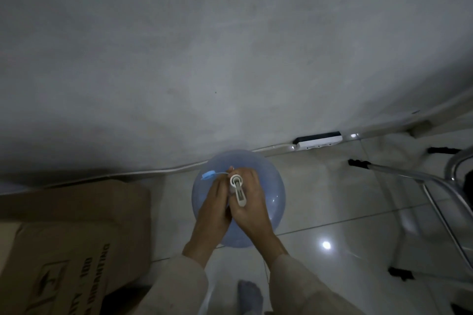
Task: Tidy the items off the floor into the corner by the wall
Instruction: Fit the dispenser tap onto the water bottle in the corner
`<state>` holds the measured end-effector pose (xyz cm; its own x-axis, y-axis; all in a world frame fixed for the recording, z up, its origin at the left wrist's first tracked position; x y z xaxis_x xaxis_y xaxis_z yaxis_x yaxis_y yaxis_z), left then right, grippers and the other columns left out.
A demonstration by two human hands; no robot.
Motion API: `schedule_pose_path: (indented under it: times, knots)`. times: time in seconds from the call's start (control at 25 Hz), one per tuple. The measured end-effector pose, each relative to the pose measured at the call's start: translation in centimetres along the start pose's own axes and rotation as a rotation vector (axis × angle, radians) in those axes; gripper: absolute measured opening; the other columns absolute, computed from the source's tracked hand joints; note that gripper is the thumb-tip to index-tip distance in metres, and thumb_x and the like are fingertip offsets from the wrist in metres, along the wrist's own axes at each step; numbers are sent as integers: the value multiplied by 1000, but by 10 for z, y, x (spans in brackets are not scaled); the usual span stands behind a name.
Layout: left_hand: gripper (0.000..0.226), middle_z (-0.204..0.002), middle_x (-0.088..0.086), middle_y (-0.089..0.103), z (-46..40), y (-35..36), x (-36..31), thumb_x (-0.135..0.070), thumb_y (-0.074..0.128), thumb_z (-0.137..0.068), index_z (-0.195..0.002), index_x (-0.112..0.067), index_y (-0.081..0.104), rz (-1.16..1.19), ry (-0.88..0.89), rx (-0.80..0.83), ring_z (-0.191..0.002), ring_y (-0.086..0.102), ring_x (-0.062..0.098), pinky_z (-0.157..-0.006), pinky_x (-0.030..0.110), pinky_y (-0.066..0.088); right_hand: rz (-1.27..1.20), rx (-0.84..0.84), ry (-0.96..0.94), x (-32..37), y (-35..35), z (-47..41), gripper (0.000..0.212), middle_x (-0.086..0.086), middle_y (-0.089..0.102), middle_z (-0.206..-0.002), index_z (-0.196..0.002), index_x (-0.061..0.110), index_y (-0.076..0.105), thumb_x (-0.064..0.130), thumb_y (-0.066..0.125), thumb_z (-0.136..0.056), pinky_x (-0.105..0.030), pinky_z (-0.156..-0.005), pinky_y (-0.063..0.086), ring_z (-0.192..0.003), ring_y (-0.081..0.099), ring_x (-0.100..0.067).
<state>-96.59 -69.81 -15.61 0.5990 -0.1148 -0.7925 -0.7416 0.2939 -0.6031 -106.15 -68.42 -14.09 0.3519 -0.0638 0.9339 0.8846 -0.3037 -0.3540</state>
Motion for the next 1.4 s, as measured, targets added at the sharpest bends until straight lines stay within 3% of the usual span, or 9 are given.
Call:
schedule_pose_path:
  times: [0.16,0.28,0.36,0.44,0.52,0.76,1.04,1.24,1.4]
  knots:
    - [19,-104,-12,60,-19,8,2,-17,43,-96,-106,-20,59,24,-104,54,-104,52,11,-91,16,43,-12,36,-22,-4,0,-19,28,-10,57,-88,-94,21,52,-3,50,-78,-50,-76,49,-84,57,-31]
    - [27,-65,-12,61,-32,7,-8,-17,41,-96,-76,-22,59,68,-178,-6,-69,54,5,-63,14,48,-38,103,-37,-4,-7,-34,17,-17,55,-85,-93,8,52,-4,49,-80,-51,-71,49,-80,56,-35]
    - [15,-82,-10,65,-33,-1,-21,-14,45,-94,-92,-17,60,-14,-149,92,-81,57,9,-72,14,48,-30,156,-78,-2,-14,-34,21,-17,55,-89,-98,11,51,-3,47,-83,-49,-73,50,-81,56,-36]
    - [40,-128,3,51,-27,-5,-26,-12,50,-92,-131,-12,42,-58,-160,205,-120,46,18,-98,21,36,6,213,-53,-6,-17,-27,26,-11,58,-100,-108,9,53,1,46,-85,-42,-86,49,-95,57,-33]
    - [51,-144,5,38,-18,-12,-24,-12,52,-91,-138,-14,33,-84,-120,250,-133,36,20,-104,18,26,66,255,9,-10,-19,-17,30,-3,56,-110,-116,9,52,6,46,-86,-34,-96,44,-106,55,-24]
    - [45,-141,9,45,3,-43,-25,-3,52,-88,-132,-11,45,-53,-61,220,-130,42,24,-101,22,29,-3,172,285,23,-31,2,26,-3,51,-100,-118,2,50,6,49,-92,1,-77,36,-87,49,-4]
    - [49,-124,5,56,108,-144,-89,-35,40,-75,-113,-13,60,-72,102,221,-117,53,21,-97,22,35,114,58,288,127,-97,111,27,0,60,-112,-112,16,58,5,52,-88,-20,-93,42,-103,54,-12]
    - [20,-109,-8,56,206,-185,-159,-22,47,-84,-99,-33,55,36,251,278,-101,54,7,-88,21,43,85,-154,245,223,-155,229,25,12,61,-98,-97,23,59,1,50,-89,2,-79,40,-90,55,18]
    - [37,-90,-11,59,271,-166,-216,1,52,-87,-88,-36,54,34,379,419,-87,58,8,-76,4,39,44,-350,303,259,-204,333,24,16,61,-99,-97,25,60,5,50,-90,-9,-77,43,-91,58,7]
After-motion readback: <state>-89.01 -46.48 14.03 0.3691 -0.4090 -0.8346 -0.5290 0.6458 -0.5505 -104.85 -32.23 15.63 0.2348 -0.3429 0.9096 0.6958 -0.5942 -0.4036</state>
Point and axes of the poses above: each hand's wrist, its own z-axis away from the middle knuckle, its own y-axis out of the palm, x = y × z, the point moved 1 cm from there along -z, towards the middle knuckle
